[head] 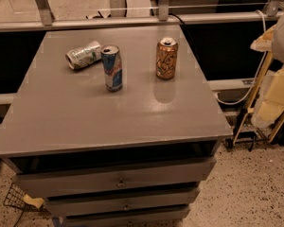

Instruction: Knock redbull can over

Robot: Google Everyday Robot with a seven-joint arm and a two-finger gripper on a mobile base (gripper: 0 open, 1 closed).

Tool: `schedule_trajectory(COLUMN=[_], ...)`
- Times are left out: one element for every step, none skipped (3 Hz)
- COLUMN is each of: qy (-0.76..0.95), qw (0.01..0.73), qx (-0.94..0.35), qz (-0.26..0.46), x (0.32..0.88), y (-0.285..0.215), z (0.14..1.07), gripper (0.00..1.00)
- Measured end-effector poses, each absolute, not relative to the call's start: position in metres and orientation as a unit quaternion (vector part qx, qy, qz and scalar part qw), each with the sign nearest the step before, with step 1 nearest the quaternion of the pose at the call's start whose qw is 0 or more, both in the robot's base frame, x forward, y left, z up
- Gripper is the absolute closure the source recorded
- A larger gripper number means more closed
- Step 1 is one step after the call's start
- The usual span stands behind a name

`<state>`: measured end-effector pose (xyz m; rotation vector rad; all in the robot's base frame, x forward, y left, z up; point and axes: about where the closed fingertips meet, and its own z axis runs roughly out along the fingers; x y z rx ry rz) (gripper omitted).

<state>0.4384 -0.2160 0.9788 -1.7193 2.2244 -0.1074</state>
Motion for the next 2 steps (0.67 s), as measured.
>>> schedule_trajectory(qy=[0.780,0.773], qw=[0.163,0.175], qx=[-0.603,-0.610], qz=[-0.038,-0.005], x=[0.438,0.436], y=[-0.216,-0.203], z=[0.979,0.969], gripper=[0.00,0.00])
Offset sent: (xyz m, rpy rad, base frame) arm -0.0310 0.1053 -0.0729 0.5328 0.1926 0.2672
